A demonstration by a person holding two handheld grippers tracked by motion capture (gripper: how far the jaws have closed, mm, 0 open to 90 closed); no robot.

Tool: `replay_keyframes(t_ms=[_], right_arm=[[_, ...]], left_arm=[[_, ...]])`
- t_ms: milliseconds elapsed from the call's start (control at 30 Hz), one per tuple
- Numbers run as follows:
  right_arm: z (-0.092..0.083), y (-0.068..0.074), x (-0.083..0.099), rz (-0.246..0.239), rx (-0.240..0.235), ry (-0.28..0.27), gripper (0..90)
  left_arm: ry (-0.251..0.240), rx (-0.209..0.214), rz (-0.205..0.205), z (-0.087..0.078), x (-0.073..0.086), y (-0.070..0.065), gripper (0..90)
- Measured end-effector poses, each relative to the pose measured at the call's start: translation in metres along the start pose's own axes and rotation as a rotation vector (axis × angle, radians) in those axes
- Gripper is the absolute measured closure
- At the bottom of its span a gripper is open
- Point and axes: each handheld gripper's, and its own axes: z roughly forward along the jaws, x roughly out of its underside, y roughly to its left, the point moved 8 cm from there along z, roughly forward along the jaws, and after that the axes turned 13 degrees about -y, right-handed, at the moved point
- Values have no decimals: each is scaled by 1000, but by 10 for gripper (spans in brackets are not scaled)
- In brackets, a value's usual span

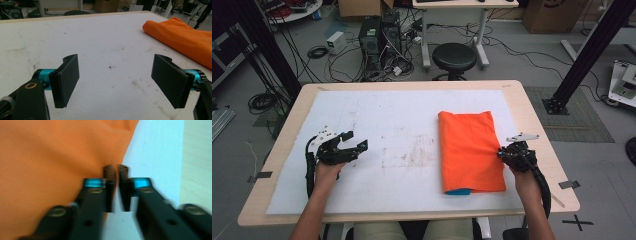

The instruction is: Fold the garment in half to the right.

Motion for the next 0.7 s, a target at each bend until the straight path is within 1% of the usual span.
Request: replay_keyframes(t_ms=[33,67,100,167,233,267,300,333,400,500,600,700], right_arm=[[1,0,-1,18,1,-5,587],[0,0,-3,31,6,-29,532],[-1,0,-6,37,13,-55,453],[-4,2,-18,43,20,-144,360],[-8,6,-30,48,4,-239,296],[-8,7,-33,49,1,-258,294],[-10,9,-37,43,2,-289,283],[-12,11,-41,48,-2,-320,263],[-14,15,-47,59,-12,-349,244],[-17,21,-51,63,-31,-381,222],[-18,24,-52,57,-36,-393,220],[-19,26,-50,62,-38,-398,221]], left_arm=[[-2,-1,0,0,0,0,225],[-3,-4,1,0,-1,0,225],[-6,-6,0,0,-1,1,225],[-7,-5,2,-1,-1,1,225],[-8,-6,5,-1,-2,0,225],[-12,-6,6,-1,-2,0,225],[-11,-4,9,-1,-2,0,225],[-14,-5,9,-1,-2,0,225],[-21,-5,7,-2,-4,-1,225],[-23,-5,11,-4,-4,-1,224],[-23,1,11,-6,-5,-2,225],[-28,4,11,-7,-6,-3,225]])
